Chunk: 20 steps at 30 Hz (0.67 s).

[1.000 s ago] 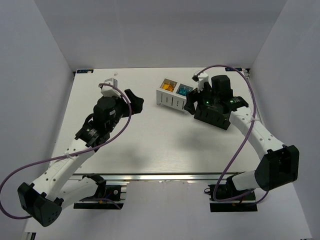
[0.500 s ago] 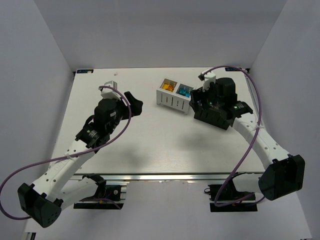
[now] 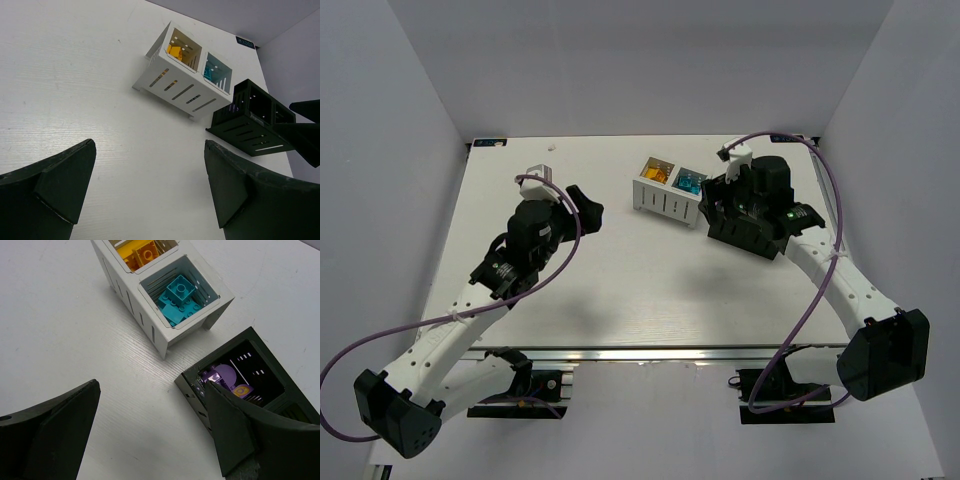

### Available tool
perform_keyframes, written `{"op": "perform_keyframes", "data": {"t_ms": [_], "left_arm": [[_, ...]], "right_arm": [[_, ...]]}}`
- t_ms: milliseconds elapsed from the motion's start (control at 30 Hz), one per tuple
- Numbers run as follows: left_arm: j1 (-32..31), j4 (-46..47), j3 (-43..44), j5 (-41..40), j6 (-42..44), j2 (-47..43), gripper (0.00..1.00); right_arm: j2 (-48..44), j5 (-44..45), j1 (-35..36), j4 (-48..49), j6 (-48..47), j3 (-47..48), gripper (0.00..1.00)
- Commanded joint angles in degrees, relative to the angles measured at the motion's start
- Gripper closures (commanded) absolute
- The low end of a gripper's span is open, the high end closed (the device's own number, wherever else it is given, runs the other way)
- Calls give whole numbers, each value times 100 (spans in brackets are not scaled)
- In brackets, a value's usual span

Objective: Sort the legos into containers by color

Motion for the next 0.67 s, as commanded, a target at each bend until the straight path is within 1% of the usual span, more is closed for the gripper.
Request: {"op": "perform_keyframes", "data": {"t_ms": [0,633], "left_arm": [[19,-3,-40,-106,12,-91,2],[19,-55,-57,-212,-6,-64,2]], "right_arm": [[-65,101,-1,290,42,-29,11],[-100,57,-18,456,121,-186,11]]}}
